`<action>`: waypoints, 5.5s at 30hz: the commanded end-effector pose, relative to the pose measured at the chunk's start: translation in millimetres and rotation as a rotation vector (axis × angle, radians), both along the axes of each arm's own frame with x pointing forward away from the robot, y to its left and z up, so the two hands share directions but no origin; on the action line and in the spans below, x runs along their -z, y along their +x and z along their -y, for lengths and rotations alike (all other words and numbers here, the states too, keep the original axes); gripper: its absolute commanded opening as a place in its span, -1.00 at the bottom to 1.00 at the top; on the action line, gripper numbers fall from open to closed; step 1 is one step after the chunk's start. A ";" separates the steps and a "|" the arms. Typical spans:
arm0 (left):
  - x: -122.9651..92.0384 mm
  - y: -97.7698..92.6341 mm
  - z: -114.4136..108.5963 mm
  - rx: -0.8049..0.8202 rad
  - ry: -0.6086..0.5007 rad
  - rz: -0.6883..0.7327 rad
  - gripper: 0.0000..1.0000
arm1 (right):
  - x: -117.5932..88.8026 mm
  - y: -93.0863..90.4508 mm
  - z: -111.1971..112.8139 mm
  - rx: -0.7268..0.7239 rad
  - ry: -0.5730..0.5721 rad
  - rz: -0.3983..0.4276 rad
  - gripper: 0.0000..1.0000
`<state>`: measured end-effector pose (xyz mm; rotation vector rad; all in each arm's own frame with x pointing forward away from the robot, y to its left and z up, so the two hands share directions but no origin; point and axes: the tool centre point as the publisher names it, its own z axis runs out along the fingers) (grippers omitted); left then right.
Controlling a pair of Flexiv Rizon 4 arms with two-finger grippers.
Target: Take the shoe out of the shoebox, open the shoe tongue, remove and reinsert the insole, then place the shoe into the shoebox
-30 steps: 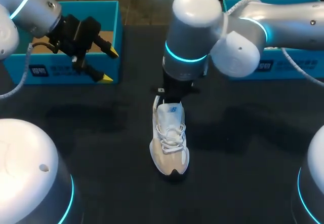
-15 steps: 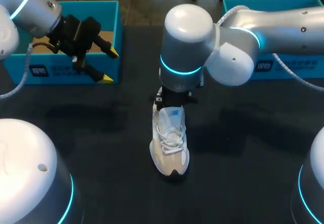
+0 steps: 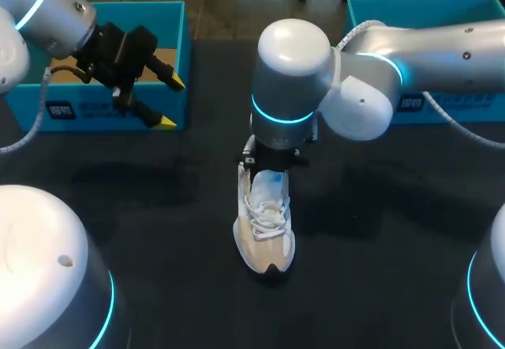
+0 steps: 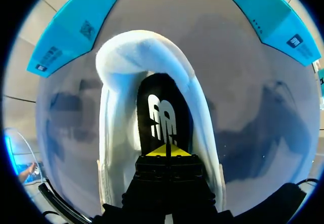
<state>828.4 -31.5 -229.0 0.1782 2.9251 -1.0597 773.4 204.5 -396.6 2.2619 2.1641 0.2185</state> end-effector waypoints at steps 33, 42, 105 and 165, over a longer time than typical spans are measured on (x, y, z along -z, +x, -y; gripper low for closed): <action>-0.6 -0.4 -0.7 0.001 0.003 0.000 1.00 | -6.1 27.2 -8.7 -0.042 -0.108 0.115 -1.00; -0.6 -0.4 -0.7 0.001 0.003 0.000 1.00 | -9.5 38.2 -6.0 -0.078 -0.162 0.123 -1.00; -0.6 -0.4 -0.7 0.001 0.003 0.000 1.00 | -61.5 -17.9 -8.4 -0.143 -0.156 -0.388 1.00; -0.6 -0.4 -0.7 0.001 0.003 0.000 1.00 | -98.7 -79.8 -1.1 0.059 -0.262 -0.306 -0.55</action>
